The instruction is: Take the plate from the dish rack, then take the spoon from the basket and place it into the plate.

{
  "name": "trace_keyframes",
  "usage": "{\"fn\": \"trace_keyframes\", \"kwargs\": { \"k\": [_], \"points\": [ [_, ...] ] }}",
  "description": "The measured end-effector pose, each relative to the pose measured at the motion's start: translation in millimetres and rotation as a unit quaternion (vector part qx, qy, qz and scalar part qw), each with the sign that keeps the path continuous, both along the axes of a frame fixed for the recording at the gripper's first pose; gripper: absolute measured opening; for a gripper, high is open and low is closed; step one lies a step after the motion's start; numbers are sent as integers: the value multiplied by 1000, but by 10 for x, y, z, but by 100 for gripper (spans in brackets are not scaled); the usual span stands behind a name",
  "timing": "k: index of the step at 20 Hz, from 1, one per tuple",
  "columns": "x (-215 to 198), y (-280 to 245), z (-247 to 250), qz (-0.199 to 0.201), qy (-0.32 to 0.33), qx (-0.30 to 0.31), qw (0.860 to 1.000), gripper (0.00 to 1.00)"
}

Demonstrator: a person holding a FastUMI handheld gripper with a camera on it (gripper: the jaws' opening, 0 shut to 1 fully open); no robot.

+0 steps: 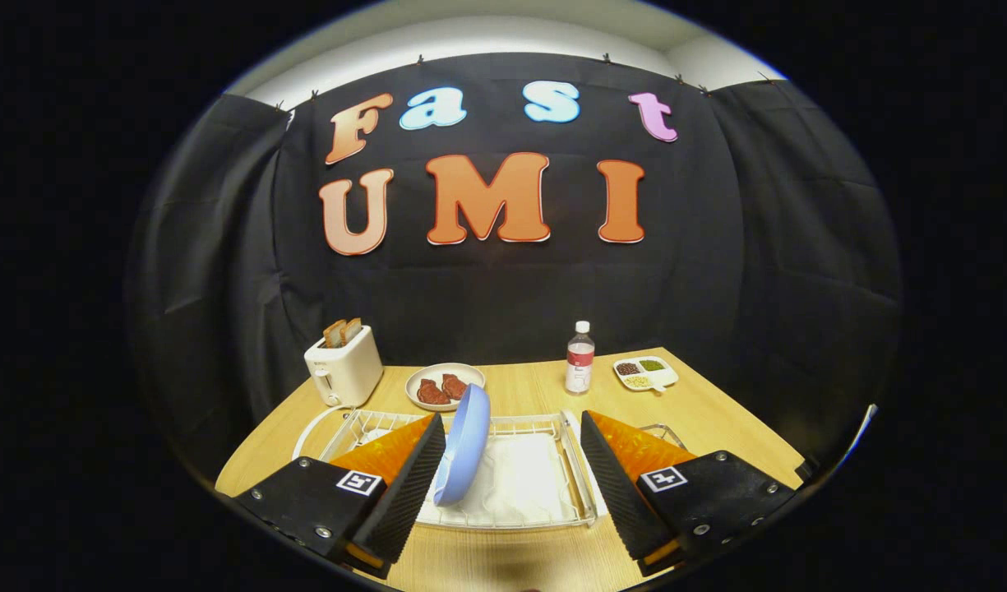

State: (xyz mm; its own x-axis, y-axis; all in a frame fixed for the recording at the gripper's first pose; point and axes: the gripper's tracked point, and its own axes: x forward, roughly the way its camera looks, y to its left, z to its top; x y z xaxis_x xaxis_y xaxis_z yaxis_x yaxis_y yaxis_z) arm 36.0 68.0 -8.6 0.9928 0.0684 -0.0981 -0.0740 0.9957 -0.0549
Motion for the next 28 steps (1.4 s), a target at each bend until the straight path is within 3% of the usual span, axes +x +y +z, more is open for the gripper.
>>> {"fn": "trace_keyframes", "kwargs": {
  "k": [9,13,18,24,28],
  "points": [
    [587,285,-570,-24,95,-84,992,97],
    [754,284,-777,-39,132,-97,986,78],
    [855,207,-805,-80,145,-113,980,33],
    [924,165,-584,-137,126,-119,975,7],
    [936,231,-431,-146,110,-139,973,6]
  ]
}}
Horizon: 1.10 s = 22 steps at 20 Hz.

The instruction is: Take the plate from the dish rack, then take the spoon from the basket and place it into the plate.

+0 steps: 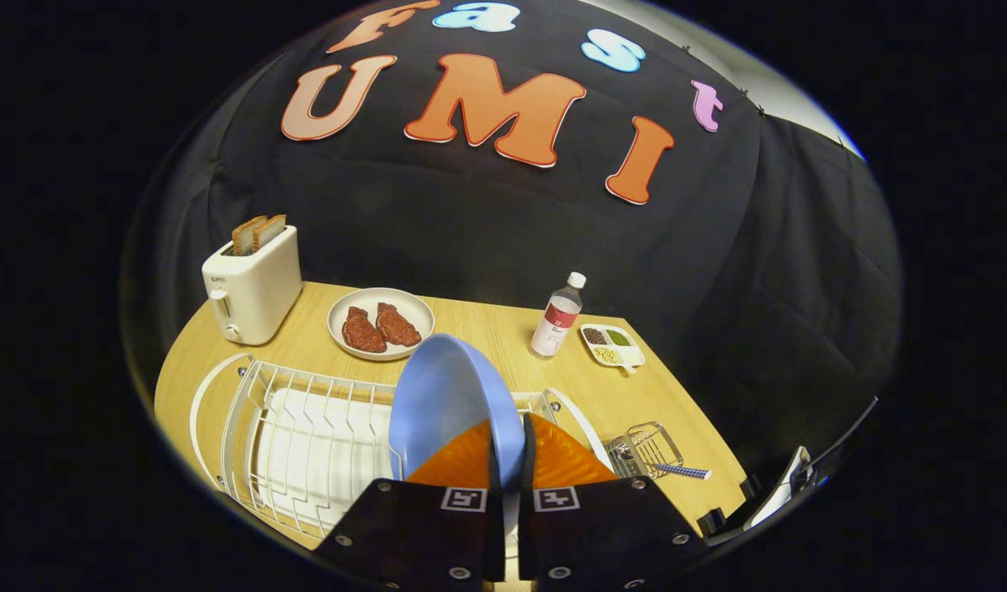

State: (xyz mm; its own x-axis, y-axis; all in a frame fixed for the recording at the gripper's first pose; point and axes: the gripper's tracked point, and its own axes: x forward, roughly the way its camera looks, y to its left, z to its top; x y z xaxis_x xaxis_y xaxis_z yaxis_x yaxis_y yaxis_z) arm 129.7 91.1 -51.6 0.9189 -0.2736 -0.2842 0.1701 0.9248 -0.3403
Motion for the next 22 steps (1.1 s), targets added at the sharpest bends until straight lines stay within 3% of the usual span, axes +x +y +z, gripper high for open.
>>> {"fn": "trace_keyframes", "kwargs": {
  "k": [8,15,22],
  "points": [
    [-53,-128,364,-15,-36,17,999,6],
    [-458,-398,420,-8,-32,102,994,6],
    [-934,-832,169,-22,-13,177,984,6]
  ]
}}
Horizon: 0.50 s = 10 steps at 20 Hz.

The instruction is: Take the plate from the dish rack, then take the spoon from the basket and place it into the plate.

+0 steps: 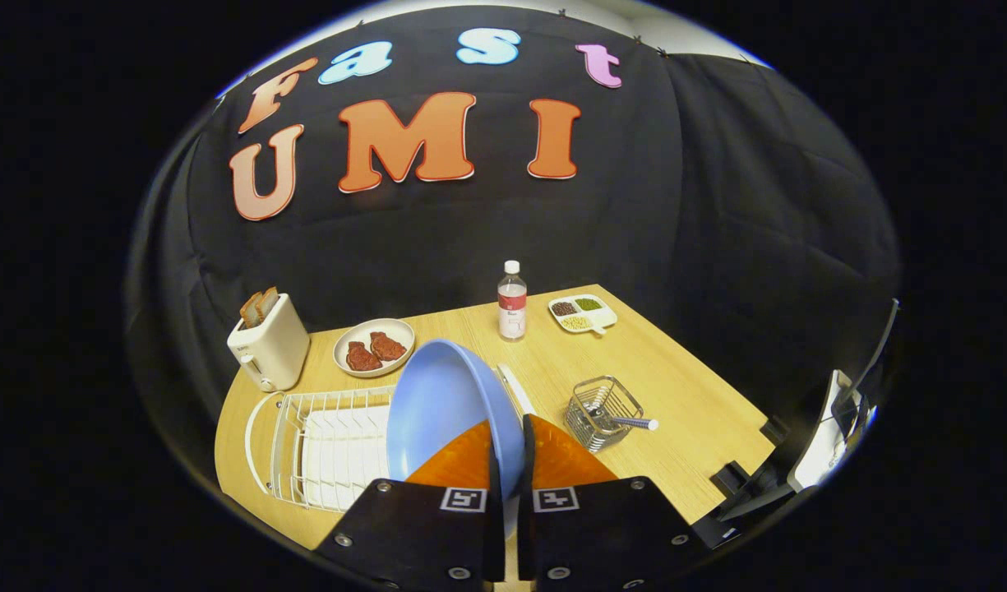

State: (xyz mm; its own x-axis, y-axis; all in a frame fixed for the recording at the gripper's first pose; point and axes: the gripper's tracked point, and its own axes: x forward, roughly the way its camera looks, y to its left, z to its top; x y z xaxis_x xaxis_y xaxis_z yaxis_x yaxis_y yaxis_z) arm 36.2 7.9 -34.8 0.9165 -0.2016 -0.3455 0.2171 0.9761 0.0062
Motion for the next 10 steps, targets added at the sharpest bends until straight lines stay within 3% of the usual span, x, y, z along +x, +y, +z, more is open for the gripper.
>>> {"fn": "trace_keyframes", "kwargs": {
  "k": [10],
  "points": [
    [-601,-495,-638,-7,51,98,994,6]
  ]
}}
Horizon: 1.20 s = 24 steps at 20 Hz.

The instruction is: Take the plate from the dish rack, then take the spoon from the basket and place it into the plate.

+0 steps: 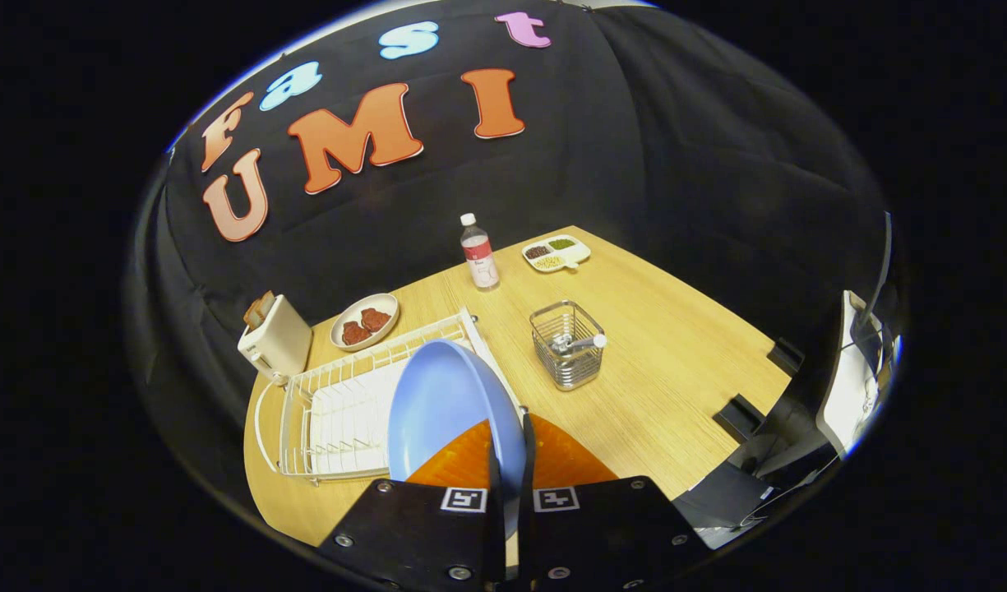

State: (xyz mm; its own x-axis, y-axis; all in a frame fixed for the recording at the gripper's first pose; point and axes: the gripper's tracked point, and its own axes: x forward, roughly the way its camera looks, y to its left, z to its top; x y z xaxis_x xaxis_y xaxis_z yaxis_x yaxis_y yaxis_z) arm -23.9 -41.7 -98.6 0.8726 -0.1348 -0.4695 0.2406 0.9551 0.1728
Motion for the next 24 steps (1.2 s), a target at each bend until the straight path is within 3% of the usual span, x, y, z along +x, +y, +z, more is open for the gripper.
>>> {"fn": "trace_keyframes", "kwargs": {
  "k": [15,24],
  "points": [
    [-309,62,-979,60,36,165,984,6],
    [-350,64,-1529,73,76,202,974,6]
  ]
}}
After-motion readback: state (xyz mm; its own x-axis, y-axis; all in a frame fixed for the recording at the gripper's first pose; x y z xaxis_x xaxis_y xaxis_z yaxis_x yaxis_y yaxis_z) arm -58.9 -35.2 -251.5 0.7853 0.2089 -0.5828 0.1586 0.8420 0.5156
